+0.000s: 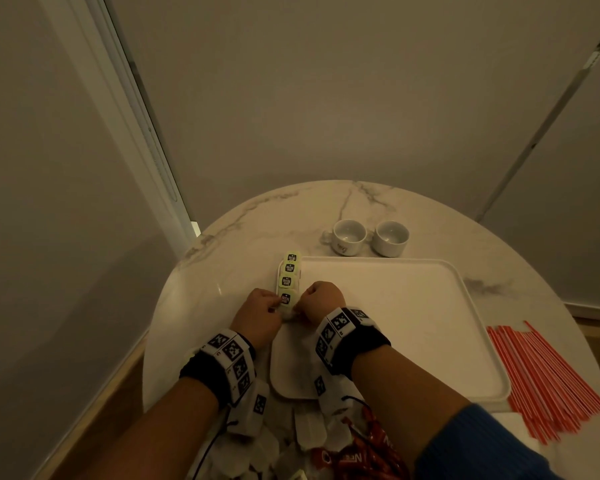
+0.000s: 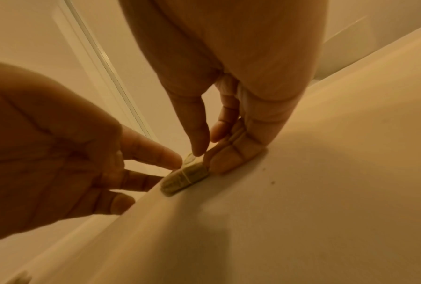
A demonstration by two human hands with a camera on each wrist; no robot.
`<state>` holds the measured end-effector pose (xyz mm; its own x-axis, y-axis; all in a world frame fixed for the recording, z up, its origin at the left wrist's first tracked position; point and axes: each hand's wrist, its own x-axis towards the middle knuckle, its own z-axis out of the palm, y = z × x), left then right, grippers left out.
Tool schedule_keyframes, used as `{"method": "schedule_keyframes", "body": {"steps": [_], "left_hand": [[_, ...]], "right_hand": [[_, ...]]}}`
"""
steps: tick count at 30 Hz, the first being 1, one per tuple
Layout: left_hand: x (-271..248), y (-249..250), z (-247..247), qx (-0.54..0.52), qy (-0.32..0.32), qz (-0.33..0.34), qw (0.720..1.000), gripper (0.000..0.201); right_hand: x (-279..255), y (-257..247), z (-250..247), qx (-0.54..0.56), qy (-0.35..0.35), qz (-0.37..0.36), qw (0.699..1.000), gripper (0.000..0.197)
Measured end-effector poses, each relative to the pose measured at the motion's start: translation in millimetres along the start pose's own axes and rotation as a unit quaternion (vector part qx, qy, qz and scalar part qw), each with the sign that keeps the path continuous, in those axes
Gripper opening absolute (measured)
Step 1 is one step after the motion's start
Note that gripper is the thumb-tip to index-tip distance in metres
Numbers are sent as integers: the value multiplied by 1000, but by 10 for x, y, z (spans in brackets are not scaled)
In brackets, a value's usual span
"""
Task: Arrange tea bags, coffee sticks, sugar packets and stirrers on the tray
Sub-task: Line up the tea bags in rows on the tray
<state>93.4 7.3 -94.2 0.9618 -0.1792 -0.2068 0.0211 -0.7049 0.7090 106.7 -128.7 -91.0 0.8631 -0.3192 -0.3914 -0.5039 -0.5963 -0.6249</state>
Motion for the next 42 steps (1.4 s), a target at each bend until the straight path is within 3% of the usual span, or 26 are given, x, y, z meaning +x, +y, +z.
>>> {"method": "schedule_keyframes", "body": {"steps": [6,10,13,20,27,32,42], "left_hand": [[-1,-3,64,-20,-25,-5,999,39],[11,-20,36,-31,-1,-3,1000,30],[24,-27,-16,-40,11,-25,999,36],[164,44,-50,28,-6,-39,999,44],[252,82,-26,63,5,-50,997,33],[227,117,-24,65,16,-46,997,29],[237,134,-18,67,41,-30,997,24]], "right_hand": [[-14,-23,-28,-14,-24,3,1000,27],[-20,-13,-34,-21,-25,-2,999,9],[-23,-8,-23,-21,-19,-1,1000,11],[-14,-12,2,-25,-13,-2,1000,16],[9,-11,7,-53,-14,-17,998,19],[22,1,15,-54,-21,-14,998,4],[35,-8,28,-53,-21,-8,998,19]]}}
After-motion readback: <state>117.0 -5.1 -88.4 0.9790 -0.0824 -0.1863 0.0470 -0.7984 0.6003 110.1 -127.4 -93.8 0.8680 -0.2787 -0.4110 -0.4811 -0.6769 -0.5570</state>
